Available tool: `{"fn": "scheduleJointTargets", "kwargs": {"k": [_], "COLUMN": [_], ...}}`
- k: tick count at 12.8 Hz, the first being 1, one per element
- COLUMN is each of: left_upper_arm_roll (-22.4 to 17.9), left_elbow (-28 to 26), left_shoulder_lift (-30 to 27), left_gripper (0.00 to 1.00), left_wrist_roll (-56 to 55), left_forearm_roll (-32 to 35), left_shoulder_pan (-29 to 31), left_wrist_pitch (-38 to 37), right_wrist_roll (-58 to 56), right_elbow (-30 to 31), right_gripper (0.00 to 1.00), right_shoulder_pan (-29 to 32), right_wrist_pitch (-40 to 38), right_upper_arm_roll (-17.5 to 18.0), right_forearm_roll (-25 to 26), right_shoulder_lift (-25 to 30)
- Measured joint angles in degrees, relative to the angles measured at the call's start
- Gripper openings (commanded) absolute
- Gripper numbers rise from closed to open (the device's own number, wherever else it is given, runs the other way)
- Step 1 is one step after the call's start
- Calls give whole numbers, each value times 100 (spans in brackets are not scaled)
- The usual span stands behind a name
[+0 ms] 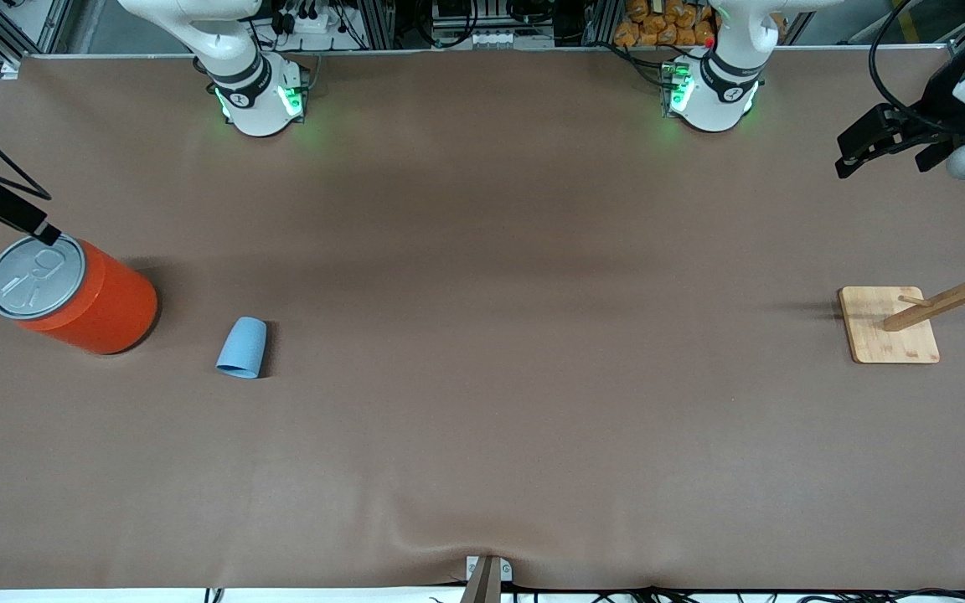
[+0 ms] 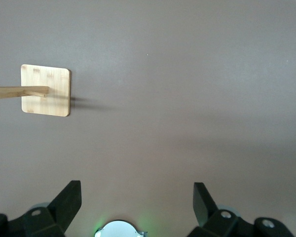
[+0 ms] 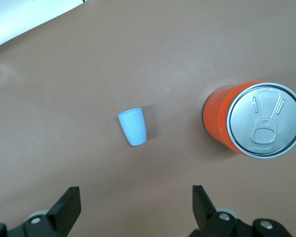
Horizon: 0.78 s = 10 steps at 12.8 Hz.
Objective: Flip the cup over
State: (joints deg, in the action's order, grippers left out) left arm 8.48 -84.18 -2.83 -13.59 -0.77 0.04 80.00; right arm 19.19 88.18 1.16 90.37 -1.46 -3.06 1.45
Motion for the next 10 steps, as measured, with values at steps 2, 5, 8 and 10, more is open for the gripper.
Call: {"fn": "scheduleJointTargets", "kwargs": {"k": [2,5,8,10], "left_upper_arm_roll": [0,-1,-4,-5], "left_elbow": [1,8,36,35], "left_shoulder_lift": [0,0,0,2], "left_gripper": [100,100,100,100], "left_wrist_roll": [-44,-69,-69,-69], "left_forearm_roll": [0,0,0,0], "left_shoulder_pan": [0,1,2,3], "left_wrist_pitch": [0,0,0,0], "right_wrist_roll": [0,0,-1,-19], "right_elbow": [-1,5,13,33], "right_gripper": [100,100,100,100], "right_shoulder_pan": [0,0,0,-1], "right_wrist_pitch": [-11,-14,-33,-56], "right_upper_arm_roll": [7,7,7,12], "right_forearm_roll": [-5,-5,-5,-6], "right_shoulder_lift": [40,44,44,28]}}
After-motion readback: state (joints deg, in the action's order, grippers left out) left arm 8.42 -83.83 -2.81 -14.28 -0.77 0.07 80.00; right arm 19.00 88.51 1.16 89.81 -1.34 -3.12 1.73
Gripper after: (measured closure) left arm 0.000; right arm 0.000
